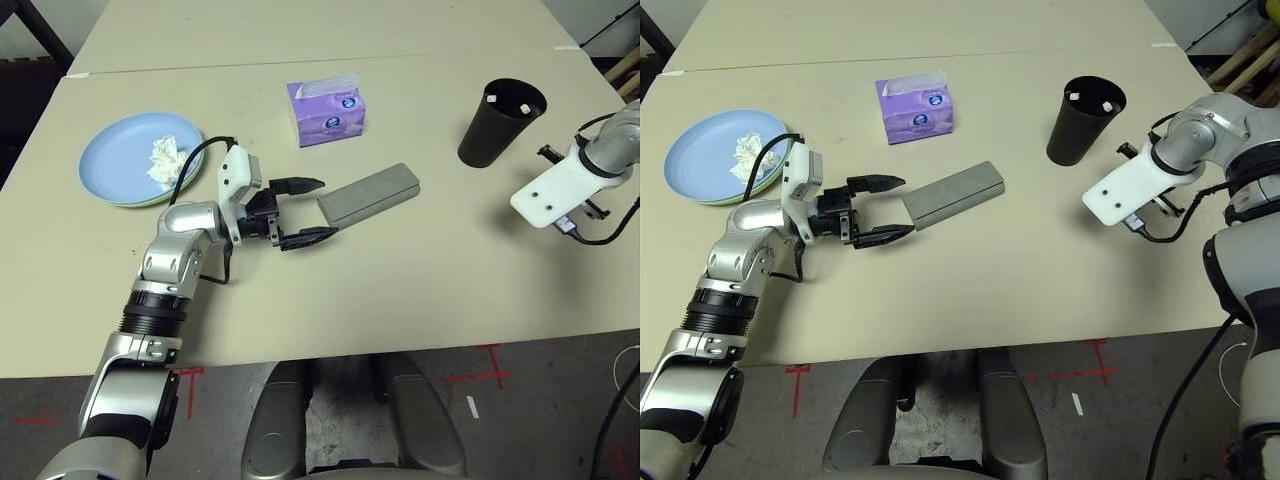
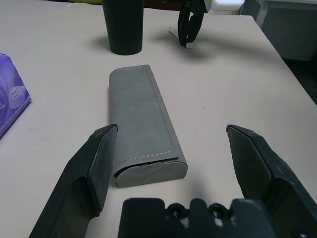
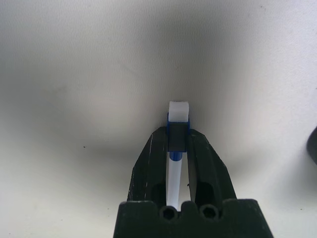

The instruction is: Organize and tidy the items on the table.

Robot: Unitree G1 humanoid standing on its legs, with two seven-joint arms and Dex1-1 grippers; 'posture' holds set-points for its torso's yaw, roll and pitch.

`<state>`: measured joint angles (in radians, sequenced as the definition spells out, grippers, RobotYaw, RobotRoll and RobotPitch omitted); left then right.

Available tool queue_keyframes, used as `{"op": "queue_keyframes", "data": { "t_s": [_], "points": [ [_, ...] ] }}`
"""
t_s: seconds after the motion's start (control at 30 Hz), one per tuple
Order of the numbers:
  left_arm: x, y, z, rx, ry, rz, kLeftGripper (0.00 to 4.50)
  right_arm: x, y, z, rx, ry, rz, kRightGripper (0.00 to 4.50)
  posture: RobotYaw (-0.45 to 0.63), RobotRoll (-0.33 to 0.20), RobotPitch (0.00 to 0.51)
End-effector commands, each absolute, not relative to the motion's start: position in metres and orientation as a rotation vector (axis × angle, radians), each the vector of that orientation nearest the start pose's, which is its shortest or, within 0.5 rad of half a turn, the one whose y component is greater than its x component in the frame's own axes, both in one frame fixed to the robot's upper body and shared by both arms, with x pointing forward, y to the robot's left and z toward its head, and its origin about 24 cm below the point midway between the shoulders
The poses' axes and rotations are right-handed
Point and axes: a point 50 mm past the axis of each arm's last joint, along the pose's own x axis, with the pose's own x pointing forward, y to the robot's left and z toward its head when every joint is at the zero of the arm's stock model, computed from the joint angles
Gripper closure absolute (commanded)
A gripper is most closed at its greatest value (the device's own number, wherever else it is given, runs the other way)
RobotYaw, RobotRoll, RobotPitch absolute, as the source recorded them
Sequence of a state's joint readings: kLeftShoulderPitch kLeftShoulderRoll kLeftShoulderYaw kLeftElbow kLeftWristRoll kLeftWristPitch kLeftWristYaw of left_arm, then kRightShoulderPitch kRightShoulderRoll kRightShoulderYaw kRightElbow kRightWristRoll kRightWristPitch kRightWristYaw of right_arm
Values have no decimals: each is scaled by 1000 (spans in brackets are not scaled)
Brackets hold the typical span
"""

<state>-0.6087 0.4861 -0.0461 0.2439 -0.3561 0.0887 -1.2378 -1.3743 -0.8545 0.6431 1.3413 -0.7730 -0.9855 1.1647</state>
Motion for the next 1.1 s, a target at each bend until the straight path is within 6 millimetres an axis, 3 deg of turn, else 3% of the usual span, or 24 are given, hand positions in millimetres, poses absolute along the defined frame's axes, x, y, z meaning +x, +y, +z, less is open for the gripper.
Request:
{"op": "queue_keyframes", "data": {
  "t_s": [0.03,0.27,0.5,0.83,1.0,1.1],
  "points": [
    [315,161,167,276,-154,-1306,0,349,-277,222,-1775,661,1294,4084,137,0,282],
    [320,158,171,282,-170,-1326,0,344,-276,245,-1511,611,1331,4084,110,0,259],
    [324,155,175,298,-190,-1338,0,347,-277,270,-1266,466,1215,4084,96,0,227],
    [328,153,174,309,-196,-1345,0,342,-279,298,-674,108,1149,4084,67,0,191],
    [332,153,176,318,-191,-1354,0,335,-292,305,-307,-131,1129,4084,46,0,175],
    [334,153,178,323,-191,-1355,0,336,-300,308,-196,-251,1037,4084,43,0,168]
  ]
}}
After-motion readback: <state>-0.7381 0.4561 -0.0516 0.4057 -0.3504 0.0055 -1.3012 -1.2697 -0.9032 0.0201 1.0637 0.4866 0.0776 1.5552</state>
